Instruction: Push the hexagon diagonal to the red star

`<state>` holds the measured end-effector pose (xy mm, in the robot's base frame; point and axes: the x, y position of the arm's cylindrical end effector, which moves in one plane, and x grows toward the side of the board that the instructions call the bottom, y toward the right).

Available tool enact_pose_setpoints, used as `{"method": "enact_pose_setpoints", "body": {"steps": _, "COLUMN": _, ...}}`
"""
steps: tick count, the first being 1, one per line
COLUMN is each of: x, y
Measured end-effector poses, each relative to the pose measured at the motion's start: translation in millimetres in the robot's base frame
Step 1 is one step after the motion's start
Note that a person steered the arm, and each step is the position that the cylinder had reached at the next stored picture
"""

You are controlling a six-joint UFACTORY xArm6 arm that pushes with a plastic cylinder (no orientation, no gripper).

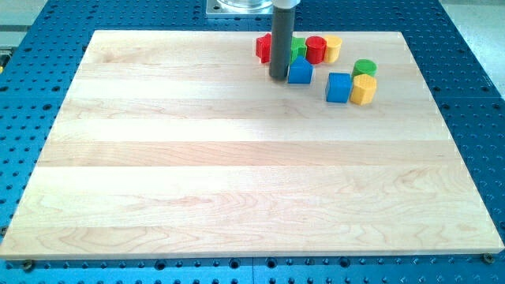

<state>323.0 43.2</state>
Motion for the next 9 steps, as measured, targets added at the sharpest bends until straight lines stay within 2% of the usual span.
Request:
{"method": "enact_pose_setpoints", "body": {"steps": 1, "x": 59, "y": -9}}
{"method": "enact_pose_setpoints", "body": {"steps": 2, "x": 107, "y": 83}}
{"method": "enact_pose_setpoints", "body": {"steps": 3, "x": 92, "y": 189}}
{"method": "enact_pose_setpoints", "body": {"steps": 4, "x": 44, "y": 208}}
{"method": "enact_pose_setpoints", "body": {"steps": 5, "x": 23, "y": 192}}
{"method": "enact_pose_setpoints", "body": {"steps": 8, "x": 78, "y": 76}}
{"method": "enact_pose_setpoints", "body": {"steps": 9, "x": 65, "y": 110}}
